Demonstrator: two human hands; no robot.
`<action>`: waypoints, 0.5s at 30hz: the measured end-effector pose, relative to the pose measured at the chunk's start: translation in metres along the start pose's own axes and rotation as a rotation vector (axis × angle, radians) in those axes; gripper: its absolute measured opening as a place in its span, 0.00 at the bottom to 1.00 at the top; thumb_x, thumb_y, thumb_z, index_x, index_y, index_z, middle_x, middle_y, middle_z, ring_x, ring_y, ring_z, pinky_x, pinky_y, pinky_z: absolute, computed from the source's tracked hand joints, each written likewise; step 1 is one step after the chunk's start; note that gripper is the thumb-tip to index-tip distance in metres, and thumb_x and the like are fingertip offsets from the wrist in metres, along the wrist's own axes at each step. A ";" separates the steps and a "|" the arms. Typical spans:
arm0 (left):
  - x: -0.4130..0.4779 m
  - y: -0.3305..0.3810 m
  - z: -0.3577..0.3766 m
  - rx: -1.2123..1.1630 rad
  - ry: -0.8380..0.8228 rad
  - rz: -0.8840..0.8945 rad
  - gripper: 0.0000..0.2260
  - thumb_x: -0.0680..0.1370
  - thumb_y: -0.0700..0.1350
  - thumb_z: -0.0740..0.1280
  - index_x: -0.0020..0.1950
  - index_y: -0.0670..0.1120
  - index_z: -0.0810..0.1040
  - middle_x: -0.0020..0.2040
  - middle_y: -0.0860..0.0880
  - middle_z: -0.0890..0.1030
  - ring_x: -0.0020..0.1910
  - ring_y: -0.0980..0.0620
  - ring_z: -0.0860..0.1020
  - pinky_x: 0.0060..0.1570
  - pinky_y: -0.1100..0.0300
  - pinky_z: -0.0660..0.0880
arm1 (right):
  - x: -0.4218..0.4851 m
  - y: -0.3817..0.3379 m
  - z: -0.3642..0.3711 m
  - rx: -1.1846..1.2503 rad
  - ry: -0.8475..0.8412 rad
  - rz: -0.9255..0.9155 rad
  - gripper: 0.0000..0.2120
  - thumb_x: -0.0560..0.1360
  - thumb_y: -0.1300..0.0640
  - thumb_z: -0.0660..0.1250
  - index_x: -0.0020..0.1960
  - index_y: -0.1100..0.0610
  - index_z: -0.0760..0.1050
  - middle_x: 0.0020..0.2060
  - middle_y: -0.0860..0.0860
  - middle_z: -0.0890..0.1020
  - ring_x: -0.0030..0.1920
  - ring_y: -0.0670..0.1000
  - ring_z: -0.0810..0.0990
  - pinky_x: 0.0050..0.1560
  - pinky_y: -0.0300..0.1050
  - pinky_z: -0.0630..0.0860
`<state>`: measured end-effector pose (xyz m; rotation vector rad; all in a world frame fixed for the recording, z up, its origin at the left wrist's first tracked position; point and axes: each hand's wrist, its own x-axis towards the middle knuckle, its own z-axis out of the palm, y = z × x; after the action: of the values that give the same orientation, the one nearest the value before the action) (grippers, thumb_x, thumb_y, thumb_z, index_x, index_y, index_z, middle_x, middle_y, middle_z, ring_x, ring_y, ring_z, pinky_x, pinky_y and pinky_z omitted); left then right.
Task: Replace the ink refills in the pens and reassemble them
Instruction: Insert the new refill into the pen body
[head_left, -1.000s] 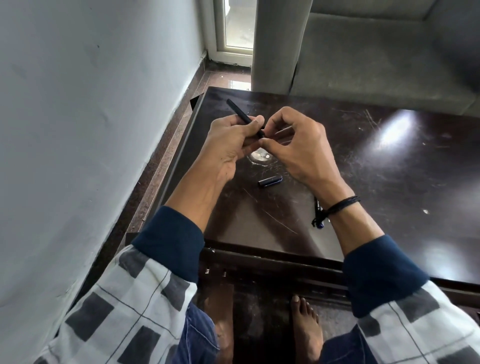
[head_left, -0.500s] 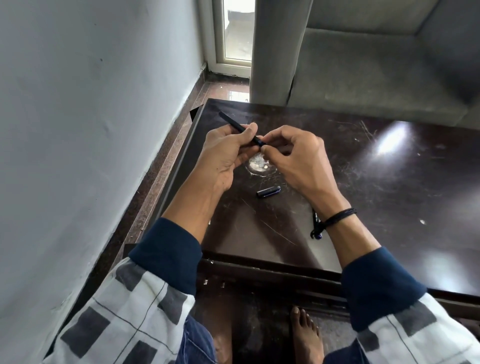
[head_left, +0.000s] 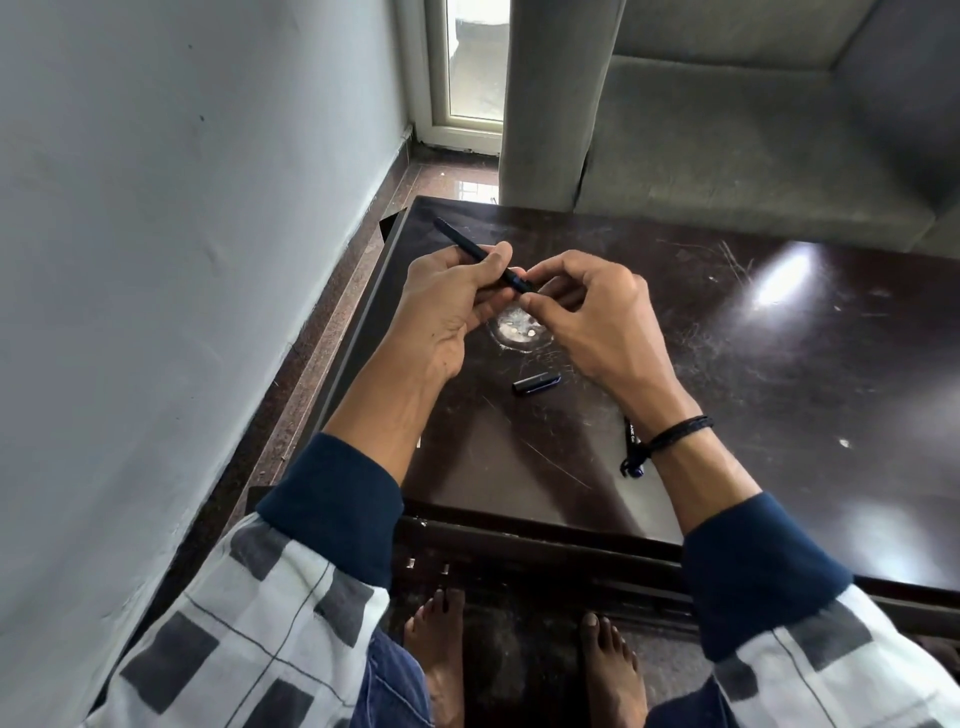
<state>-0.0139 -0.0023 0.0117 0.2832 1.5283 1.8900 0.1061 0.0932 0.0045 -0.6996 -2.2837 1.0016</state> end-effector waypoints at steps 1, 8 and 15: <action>0.000 0.000 0.000 -0.003 0.001 0.002 0.03 0.78 0.40 0.72 0.47 0.41 0.81 0.38 0.46 0.85 0.40 0.52 0.85 0.41 0.63 0.81 | 0.000 0.000 0.000 -0.001 0.001 0.004 0.07 0.74 0.54 0.77 0.51 0.50 0.83 0.39 0.44 0.84 0.42 0.44 0.83 0.48 0.45 0.82; 0.001 -0.001 0.000 0.007 -0.017 -0.002 0.03 0.78 0.40 0.72 0.48 0.40 0.82 0.40 0.44 0.86 0.41 0.51 0.85 0.42 0.63 0.81 | 0.000 -0.001 0.000 0.003 0.014 0.037 0.02 0.76 0.56 0.75 0.46 0.53 0.83 0.36 0.45 0.84 0.39 0.45 0.84 0.46 0.46 0.83; 0.000 0.000 -0.001 -0.001 -0.007 0.008 0.03 0.78 0.39 0.72 0.48 0.40 0.81 0.40 0.44 0.86 0.41 0.51 0.85 0.45 0.61 0.82 | -0.001 -0.001 0.000 -0.023 -0.006 0.033 0.09 0.73 0.51 0.78 0.50 0.49 0.81 0.39 0.44 0.81 0.38 0.42 0.79 0.44 0.42 0.80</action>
<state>-0.0147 -0.0027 0.0113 0.2956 1.5243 1.8941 0.1066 0.0923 0.0052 -0.7469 -2.2990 0.9953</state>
